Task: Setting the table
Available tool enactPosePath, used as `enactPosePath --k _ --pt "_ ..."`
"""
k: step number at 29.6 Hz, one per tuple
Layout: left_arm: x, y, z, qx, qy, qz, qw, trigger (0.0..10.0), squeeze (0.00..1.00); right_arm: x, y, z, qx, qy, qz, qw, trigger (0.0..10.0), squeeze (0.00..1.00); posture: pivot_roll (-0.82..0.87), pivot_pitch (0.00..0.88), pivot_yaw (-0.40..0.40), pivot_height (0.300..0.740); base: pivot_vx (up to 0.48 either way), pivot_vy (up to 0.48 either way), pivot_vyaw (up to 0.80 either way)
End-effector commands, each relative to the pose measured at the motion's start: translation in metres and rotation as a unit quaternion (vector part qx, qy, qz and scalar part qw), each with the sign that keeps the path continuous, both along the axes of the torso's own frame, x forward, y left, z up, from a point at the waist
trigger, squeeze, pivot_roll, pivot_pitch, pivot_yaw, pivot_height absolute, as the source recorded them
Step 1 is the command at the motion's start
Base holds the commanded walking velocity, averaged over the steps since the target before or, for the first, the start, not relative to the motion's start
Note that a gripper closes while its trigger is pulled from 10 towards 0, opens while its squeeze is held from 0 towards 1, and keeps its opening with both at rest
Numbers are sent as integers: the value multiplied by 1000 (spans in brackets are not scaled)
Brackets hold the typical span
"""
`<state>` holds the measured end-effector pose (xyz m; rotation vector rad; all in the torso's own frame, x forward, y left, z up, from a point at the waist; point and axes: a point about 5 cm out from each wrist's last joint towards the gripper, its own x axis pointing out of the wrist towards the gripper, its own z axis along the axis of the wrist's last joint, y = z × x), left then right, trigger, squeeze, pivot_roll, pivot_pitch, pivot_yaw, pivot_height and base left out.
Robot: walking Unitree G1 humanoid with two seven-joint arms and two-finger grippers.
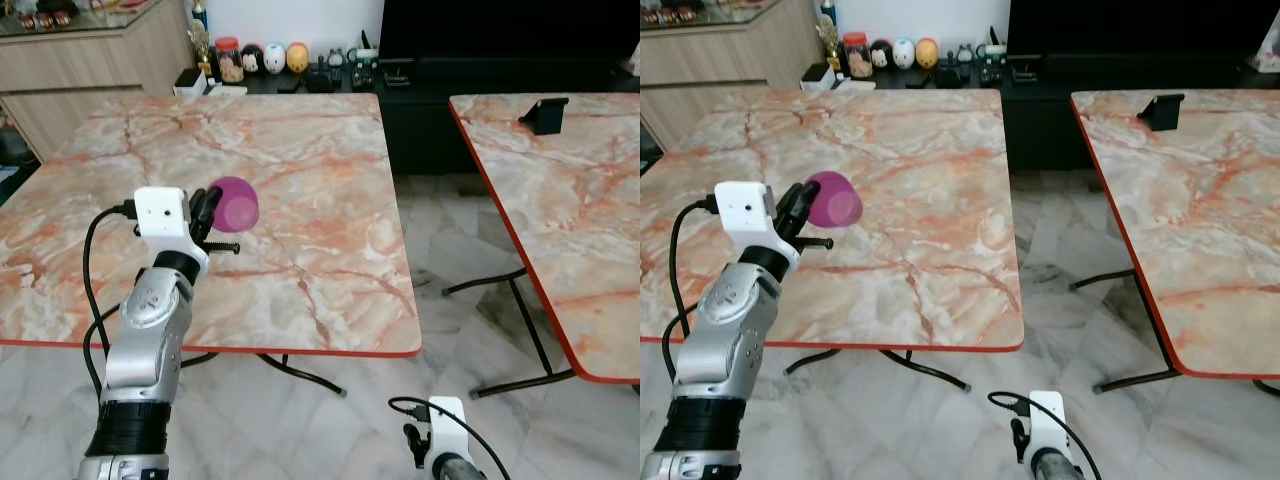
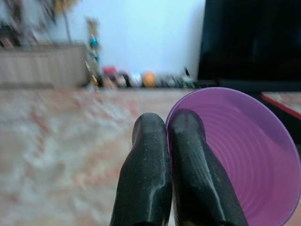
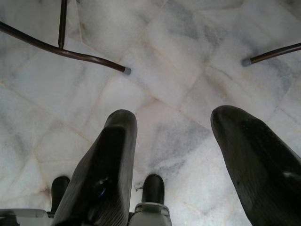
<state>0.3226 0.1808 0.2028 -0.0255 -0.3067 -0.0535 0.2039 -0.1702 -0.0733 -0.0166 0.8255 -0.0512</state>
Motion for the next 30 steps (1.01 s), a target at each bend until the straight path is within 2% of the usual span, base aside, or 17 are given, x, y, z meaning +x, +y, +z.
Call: enactPosePath --k 1,5,30 --pt "-3 3 9 9 -30 11 999 10000 0 -3 1 -2 2 9 -5 1000 10000 0 -14 1 24 740 0 0 0" --pt "-6 -1 11 6 -50 12 999 10000 0 -4 0 -2 -1 9 -12 1000 10000 0 -21 1 24 740 0 -347 0" --pt "0 -3 8 -6 -50 17 999 10000 0 -6 0 -3 -2 9 -9 1000 10000 0 -31 0 31 740 0 -473 0"
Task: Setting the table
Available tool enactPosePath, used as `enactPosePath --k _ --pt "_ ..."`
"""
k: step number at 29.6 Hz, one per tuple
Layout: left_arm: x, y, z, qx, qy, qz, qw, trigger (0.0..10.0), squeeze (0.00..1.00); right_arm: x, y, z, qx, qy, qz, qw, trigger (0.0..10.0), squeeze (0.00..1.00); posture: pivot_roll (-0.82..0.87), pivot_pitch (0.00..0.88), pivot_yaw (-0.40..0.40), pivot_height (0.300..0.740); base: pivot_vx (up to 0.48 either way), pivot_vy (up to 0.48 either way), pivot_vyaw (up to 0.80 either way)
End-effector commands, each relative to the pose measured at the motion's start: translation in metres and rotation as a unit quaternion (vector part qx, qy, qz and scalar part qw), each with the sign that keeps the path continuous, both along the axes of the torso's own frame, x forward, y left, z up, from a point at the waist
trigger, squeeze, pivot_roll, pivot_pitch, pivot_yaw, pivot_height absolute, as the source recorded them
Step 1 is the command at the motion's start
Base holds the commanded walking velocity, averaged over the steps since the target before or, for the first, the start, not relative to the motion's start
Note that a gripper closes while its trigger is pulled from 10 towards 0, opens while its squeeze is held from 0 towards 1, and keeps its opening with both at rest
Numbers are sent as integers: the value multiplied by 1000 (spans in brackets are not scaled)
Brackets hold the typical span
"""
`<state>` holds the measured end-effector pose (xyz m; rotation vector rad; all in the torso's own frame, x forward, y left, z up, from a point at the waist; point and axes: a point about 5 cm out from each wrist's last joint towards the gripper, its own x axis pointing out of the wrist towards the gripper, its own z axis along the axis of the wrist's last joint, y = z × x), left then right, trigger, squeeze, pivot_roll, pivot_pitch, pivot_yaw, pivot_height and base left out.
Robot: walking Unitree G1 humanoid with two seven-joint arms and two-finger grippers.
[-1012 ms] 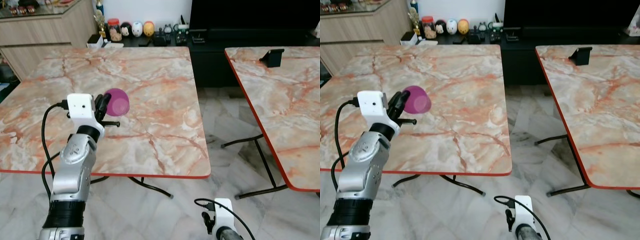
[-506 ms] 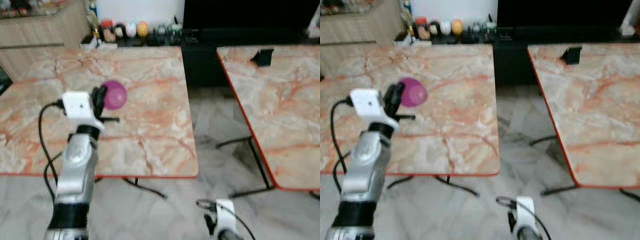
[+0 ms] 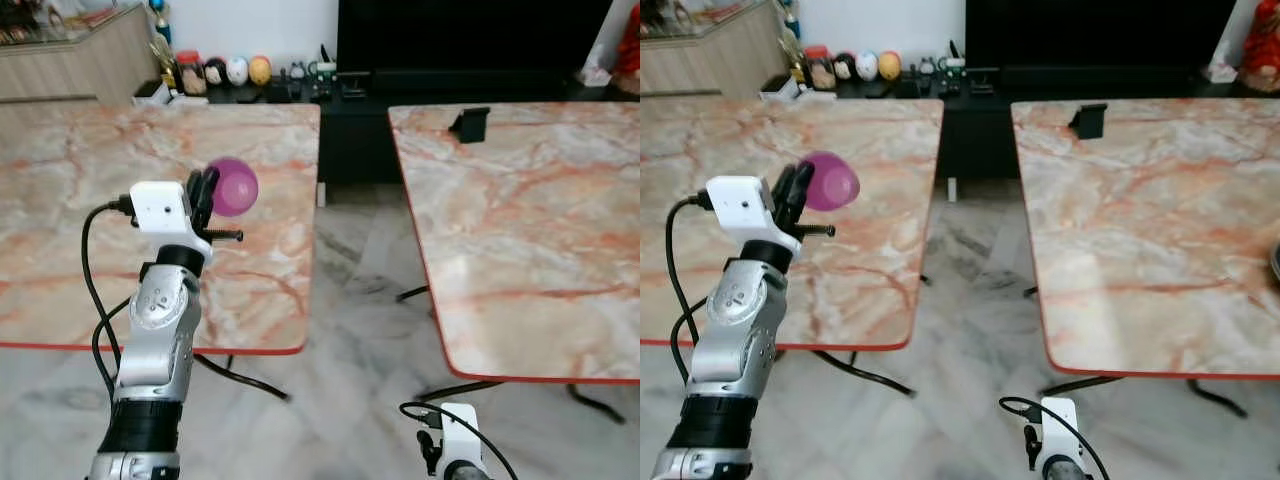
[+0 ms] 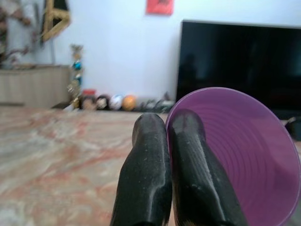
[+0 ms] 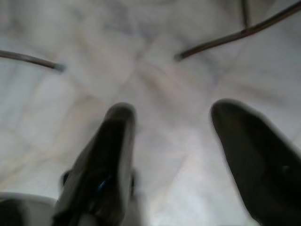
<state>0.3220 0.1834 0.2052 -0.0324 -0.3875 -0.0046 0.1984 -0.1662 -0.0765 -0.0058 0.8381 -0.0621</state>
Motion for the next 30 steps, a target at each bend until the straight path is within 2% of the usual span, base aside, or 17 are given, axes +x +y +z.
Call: enactPosePath --k 1,12,30 --pt "1 -5 6 3 -10 -6 1000 10000 0 0 -4 0 -5 3 -2 1000 10000 0 -31 0 31 740 0 -472 0" --pt "1 5 5 2 -8 11 1000 10000 0 1 -5 0 -6 4 -2 1000 10000 0 -29 0 23 740 0 -472 0" --pt "2 11 2 8 3 17 1000 10000 0 1 -6 1 -8 5 1 1000 10000 0 -37 0 16 740 0 -472 0"
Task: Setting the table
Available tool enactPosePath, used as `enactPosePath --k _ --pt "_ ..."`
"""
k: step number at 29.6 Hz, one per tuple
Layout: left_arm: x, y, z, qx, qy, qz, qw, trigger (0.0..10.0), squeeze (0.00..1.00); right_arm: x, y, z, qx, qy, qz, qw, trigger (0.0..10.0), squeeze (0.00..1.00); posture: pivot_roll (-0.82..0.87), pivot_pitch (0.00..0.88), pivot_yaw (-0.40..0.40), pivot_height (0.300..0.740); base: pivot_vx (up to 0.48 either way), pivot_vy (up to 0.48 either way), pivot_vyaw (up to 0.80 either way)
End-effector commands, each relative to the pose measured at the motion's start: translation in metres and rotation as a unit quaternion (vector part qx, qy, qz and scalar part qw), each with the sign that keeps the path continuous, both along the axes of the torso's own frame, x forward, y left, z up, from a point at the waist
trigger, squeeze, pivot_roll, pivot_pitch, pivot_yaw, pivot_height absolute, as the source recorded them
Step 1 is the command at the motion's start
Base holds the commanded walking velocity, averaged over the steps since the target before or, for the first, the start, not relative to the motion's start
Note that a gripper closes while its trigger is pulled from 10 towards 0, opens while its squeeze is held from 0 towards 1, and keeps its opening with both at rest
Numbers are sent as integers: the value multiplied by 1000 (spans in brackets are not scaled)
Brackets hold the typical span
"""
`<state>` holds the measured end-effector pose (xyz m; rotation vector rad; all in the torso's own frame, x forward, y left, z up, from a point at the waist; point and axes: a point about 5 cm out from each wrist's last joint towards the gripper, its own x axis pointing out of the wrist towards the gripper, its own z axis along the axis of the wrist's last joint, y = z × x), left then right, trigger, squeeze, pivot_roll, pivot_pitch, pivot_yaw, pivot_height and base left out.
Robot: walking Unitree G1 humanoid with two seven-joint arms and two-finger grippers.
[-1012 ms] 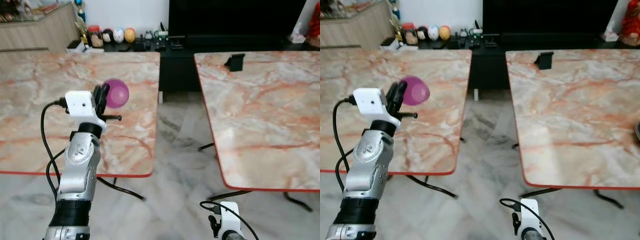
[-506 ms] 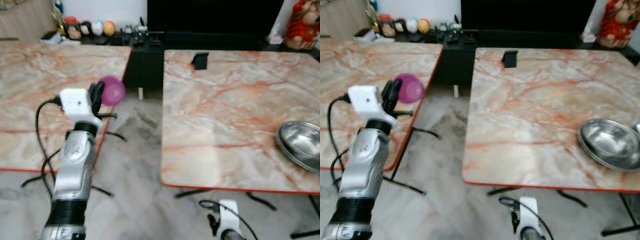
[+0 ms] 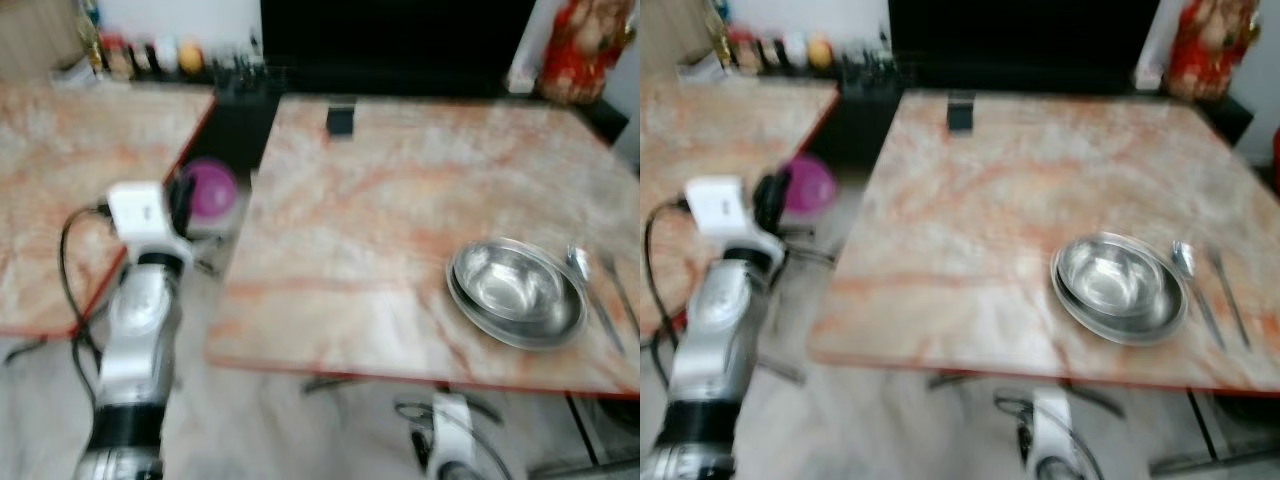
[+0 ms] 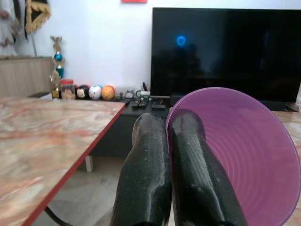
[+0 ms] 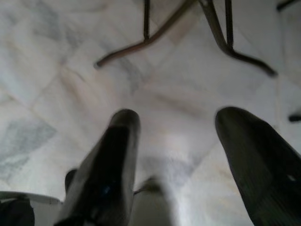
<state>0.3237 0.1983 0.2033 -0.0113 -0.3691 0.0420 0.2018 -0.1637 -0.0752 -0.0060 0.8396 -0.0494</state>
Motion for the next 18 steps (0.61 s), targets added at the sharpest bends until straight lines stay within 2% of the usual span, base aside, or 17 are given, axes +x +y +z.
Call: enactPosePath --k 1,14,16,18 --pt "1 -4 3 4 -7 -7 1000 10000 0 -2 -9 -1 -11 4 -5 1000 10000 0 -37 0 16 740 0 -472 0" --pt "3 5 -1 30 13 -13 999 10000 0 -4 -10 -1 -12 5 -1 1000 10000 0 -44 0 14 740 0 -472 0" --pt "4 6 -5 38 28 -14 999 10000 0 -4 -10 -1 -13 5 0 1000 10000 0 -45 0 13 740 0 -472 0" --pt "6 8 -9 37 45 -17 998 10000 0 -4 -11 -1 -13 5 1 1000 10000 0 -47 0 10 740 0 0 0"
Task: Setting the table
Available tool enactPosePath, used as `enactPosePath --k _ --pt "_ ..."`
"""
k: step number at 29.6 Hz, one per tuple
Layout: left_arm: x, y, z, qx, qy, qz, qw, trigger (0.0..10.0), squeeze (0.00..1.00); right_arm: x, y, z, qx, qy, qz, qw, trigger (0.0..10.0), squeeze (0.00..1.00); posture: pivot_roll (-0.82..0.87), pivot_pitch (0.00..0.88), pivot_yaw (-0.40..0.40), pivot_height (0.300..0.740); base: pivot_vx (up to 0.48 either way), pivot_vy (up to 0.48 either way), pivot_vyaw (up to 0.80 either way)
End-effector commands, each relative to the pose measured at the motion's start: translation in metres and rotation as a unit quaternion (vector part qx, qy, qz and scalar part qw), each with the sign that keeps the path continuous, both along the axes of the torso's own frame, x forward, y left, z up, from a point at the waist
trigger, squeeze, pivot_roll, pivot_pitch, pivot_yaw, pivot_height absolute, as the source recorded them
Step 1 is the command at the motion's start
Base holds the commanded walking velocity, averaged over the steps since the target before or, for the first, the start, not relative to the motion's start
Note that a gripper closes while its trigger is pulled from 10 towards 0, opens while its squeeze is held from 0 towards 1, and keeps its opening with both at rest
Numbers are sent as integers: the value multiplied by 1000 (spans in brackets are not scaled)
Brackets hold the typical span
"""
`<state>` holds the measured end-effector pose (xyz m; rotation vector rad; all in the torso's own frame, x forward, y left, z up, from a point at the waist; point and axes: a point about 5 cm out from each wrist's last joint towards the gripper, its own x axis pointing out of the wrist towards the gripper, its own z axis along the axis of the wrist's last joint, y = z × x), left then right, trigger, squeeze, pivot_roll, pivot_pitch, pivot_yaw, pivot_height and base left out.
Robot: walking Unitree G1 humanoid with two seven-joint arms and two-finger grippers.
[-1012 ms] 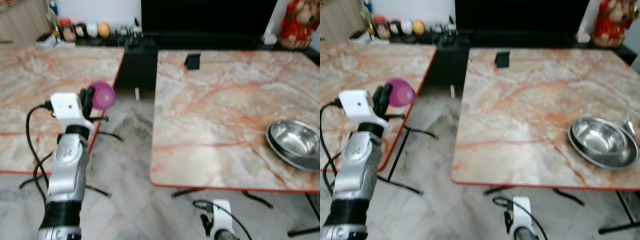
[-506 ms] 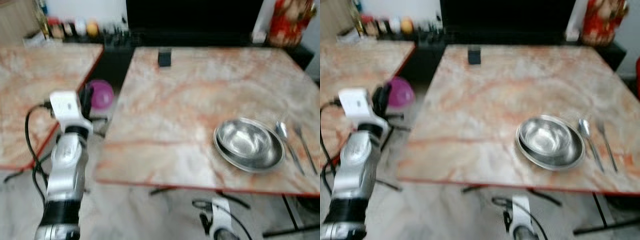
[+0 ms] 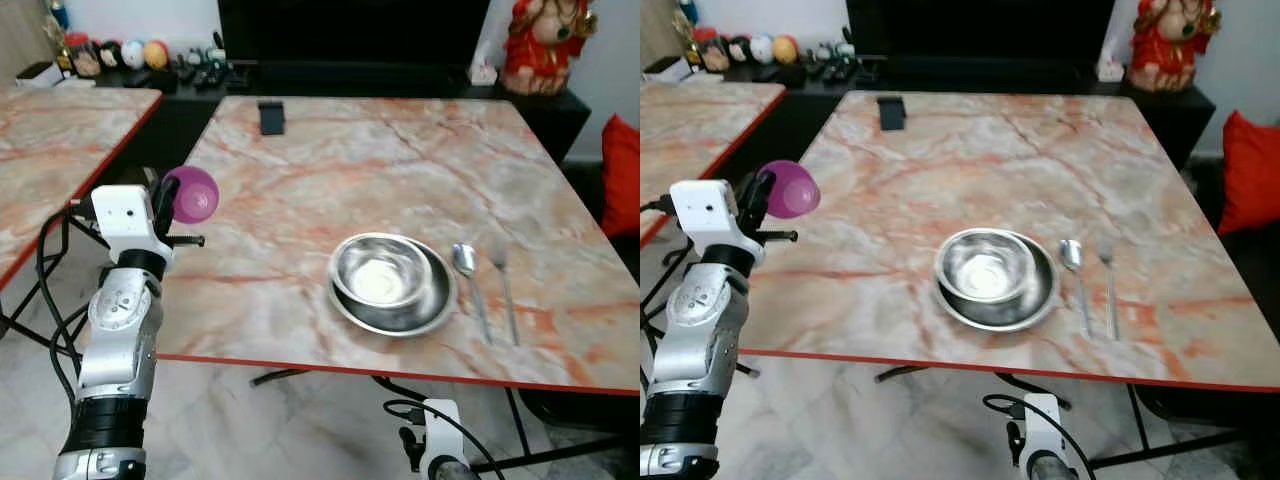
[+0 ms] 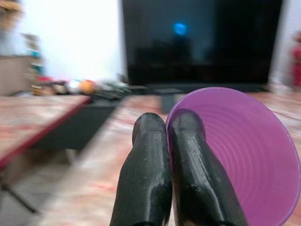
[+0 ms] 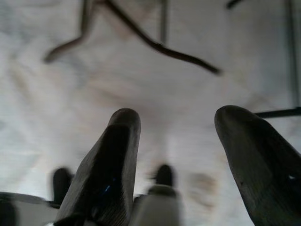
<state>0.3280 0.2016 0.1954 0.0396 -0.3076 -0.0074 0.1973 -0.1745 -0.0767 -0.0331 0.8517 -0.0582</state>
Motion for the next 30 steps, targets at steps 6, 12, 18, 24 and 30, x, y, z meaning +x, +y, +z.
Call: enactPosePath --k 6,12,18,24,30 --pt "6 10 -2 19 27 -2 999 10000 0 0 0 0 0 -1 1 1000 10000 0 -47 0 4 740 0 0 0" --pt "13 12 0 21 45 -12 999 10000 0 1 -1 1 -1 0 3 1000 10000 0 -45 0 -3 740 0 0 0" --pt "22 14 -5 -8 86 -22 996 10000 0 2 -1 1 -2 1 5 1000 10000 0 -43 0 -7 740 0 0 0" --pt "38 20 1 -77 114 -12 990 10000 0 3 -1 1 -1 0 6 1000 10000 0 -43 0 -6 740 0 0 0" --pt "57 22 6 -98 154 -12 983 10000 0 4 -1 2 0 0 7 1000 10000 0 -38 0 -5 740 0 0 0"
